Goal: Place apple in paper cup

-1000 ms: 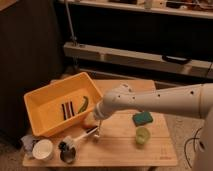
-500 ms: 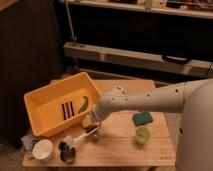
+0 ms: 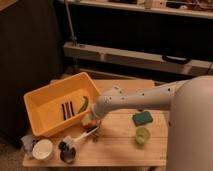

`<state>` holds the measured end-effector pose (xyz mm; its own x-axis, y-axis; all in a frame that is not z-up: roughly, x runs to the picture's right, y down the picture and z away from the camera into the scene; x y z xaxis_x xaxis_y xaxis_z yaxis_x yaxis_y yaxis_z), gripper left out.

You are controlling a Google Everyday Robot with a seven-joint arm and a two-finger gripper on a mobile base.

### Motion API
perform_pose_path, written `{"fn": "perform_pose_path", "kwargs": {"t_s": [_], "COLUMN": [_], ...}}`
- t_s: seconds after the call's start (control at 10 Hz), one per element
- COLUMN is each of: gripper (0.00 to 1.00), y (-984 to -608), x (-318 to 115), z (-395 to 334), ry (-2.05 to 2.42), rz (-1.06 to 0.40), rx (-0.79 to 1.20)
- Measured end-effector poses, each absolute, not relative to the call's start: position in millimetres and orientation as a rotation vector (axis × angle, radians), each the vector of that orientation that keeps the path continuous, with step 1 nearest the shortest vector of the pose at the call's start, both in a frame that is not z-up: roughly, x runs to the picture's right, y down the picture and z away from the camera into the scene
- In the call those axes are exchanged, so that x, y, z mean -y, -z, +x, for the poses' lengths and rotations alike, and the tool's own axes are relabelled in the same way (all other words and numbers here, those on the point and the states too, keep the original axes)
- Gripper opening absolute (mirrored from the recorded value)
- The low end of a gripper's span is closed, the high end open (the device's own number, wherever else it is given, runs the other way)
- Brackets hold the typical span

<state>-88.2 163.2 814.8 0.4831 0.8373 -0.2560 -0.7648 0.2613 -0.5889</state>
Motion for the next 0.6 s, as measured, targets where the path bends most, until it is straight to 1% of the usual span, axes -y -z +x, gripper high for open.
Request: {"fn": "perform_pose_path", "kwargs": {"t_s": [0.5,0.6], "gripper": [0.65,0.62], "y": [-836.2,-838.2], "x": [-170.7,-172.0], "z": [-92.7,-92.9], "ry": [-1.082,-1.084], "rz": [-0.75,-0.757], "rx": [0.122,0.124]}}
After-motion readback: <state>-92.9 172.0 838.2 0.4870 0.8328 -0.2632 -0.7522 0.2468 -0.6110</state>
